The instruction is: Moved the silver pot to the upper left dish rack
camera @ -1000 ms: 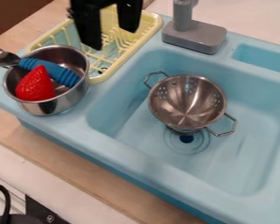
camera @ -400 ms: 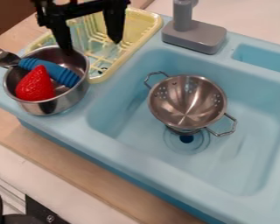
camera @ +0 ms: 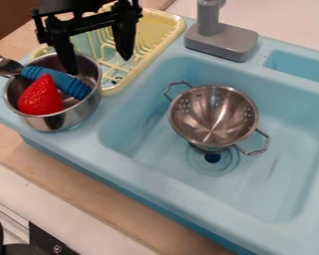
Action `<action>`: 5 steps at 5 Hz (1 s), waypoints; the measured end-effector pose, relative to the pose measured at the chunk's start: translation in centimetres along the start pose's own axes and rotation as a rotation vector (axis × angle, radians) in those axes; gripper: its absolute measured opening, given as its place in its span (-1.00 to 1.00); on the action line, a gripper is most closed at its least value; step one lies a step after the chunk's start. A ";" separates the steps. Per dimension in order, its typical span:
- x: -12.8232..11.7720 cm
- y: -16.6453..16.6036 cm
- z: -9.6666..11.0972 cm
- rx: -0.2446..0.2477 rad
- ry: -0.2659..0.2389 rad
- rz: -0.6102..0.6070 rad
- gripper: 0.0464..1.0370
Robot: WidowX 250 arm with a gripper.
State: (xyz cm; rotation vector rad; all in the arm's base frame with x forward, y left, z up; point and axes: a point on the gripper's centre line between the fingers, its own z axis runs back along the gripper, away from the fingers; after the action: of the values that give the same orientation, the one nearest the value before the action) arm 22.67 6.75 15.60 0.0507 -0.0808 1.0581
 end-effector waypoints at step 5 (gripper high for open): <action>1.2 0.3 -2.7 -0.043 0.012 0.196 0.30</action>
State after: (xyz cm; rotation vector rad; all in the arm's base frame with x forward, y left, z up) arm 23.10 8.21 12.99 -0.0023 -0.0990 1.2518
